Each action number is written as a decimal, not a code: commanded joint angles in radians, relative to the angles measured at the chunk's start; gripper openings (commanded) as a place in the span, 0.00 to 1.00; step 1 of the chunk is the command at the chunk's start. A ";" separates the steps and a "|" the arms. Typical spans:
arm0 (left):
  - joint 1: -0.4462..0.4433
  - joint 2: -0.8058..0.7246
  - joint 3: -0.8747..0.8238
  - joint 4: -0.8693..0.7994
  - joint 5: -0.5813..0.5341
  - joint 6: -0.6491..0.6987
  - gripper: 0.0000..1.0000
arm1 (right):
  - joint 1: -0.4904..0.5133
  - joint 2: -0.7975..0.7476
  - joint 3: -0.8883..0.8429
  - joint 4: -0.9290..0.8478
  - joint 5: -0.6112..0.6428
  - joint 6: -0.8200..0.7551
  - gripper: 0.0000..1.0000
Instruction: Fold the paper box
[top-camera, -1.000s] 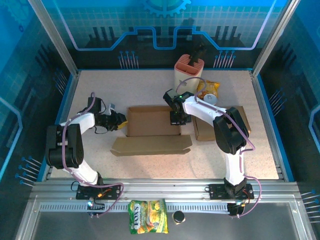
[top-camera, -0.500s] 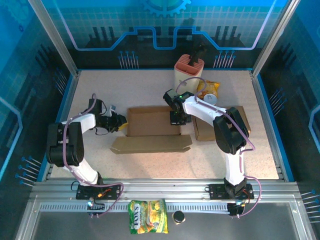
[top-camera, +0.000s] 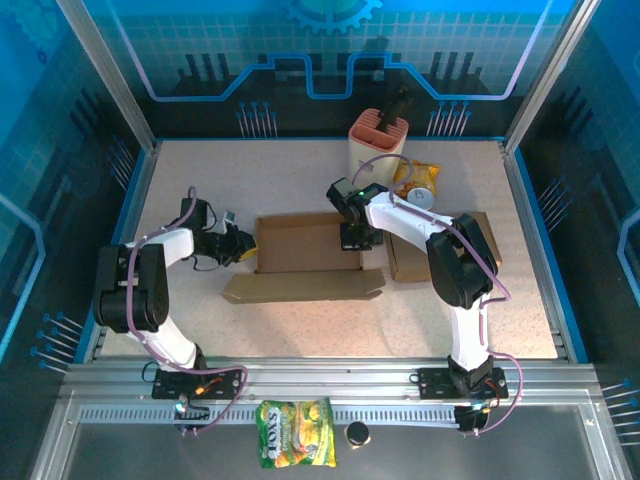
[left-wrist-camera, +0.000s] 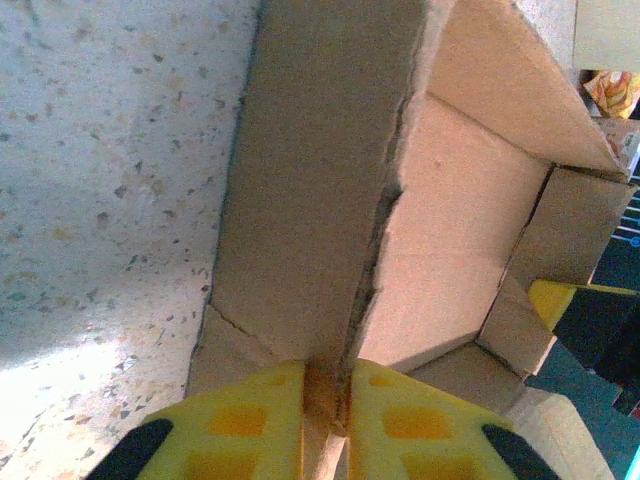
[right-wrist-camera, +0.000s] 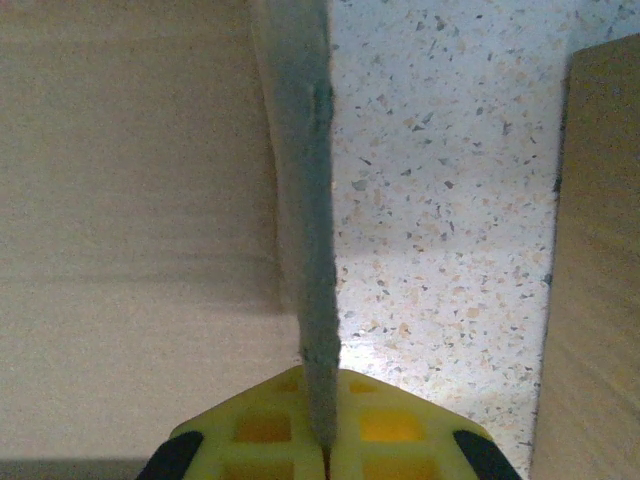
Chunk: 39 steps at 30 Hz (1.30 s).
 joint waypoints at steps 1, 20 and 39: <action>-0.030 0.021 -0.004 -0.091 -0.079 0.039 0.13 | -0.008 0.015 0.003 0.013 -0.008 -0.005 0.00; -0.304 -0.047 0.167 -0.388 -0.656 0.048 0.00 | 0.017 0.002 0.008 -0.009 0.068 -0.002 0.00; -0.384 -0.034 0.180 -0.404 -0.711 -0.014 0.11 | 0.029 -0.023 -0.029 0.006 0.110 -0.002 0.00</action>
